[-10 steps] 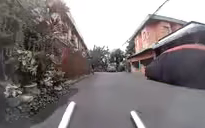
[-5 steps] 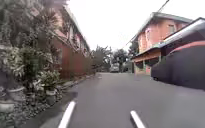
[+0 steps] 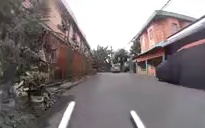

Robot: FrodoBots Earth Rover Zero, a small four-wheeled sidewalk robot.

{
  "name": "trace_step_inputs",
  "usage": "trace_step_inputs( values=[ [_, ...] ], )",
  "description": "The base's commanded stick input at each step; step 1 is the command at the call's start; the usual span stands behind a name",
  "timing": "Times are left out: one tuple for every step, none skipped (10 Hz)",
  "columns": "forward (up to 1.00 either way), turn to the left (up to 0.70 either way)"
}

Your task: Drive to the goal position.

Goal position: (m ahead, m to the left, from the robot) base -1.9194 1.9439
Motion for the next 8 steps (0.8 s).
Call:
trace_step_inputs(
  values=[
    [0.85, 0.00],
    [0.85, 0.00],
    [0.85, 0.00],
    [0.85, 0.00],
    [0.85, 0.00],
    [0.85, 0.00],
    [0.85, 0.00],
    [0.85, 0.00]
  ],
)
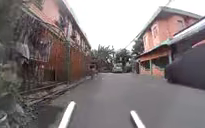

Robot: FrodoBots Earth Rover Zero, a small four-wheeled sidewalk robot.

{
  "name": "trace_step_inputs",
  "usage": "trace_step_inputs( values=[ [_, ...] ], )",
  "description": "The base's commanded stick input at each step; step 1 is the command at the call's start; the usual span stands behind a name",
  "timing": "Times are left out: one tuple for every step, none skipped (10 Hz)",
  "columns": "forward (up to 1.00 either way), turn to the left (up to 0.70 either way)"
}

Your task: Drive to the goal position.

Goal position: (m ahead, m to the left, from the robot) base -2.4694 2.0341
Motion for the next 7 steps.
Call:
trace_step_inputs(
  values=[
    [0.85, -0.06],
    [0.85, -0.17],
    [0.85, -0.28],
    [0.85, -0.34],
    [0.85, -0.31],
    [0.85, -0.10],
    [0.85, 0.00]
  ],
)
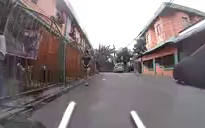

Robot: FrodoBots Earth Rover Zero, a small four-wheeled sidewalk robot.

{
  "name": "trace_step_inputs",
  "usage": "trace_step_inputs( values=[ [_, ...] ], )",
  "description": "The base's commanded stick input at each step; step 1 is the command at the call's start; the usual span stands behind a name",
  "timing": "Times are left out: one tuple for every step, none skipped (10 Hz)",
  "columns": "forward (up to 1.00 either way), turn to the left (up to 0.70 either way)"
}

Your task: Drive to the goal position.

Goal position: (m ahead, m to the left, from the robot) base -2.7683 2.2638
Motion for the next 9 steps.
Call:
trace_step_inputs(
  values=[
    [0.85, 0.00],
    [0.85, 0.00],
    [0.85, 0.00],
    [0.85, -0.04],
    [0.85, -0.12],
    [0.85, -0.21],
    [0.85, -0.29],
    [0.85, -0.34],
    [0.85, -0.34]
  ],
)
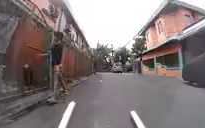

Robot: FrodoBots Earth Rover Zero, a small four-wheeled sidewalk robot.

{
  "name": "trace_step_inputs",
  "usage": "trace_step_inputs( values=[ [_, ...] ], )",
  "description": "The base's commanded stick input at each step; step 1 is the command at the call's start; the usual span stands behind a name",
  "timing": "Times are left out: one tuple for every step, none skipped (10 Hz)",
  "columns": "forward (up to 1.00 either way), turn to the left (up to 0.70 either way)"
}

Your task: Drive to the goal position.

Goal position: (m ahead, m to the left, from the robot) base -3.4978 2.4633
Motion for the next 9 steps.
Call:
trace_step_inputs(
  values=[
    [0.85, -0.34],
    [0.85, -0.27],
    [0.85, -0.13],
    [0.85, 0.00],
    [0.85, 0.00],
    [0.85, 0.00],
    [0.85, 0.00],
    [0.85, 0.00],
    [0.85, 0.00]
  ],
)
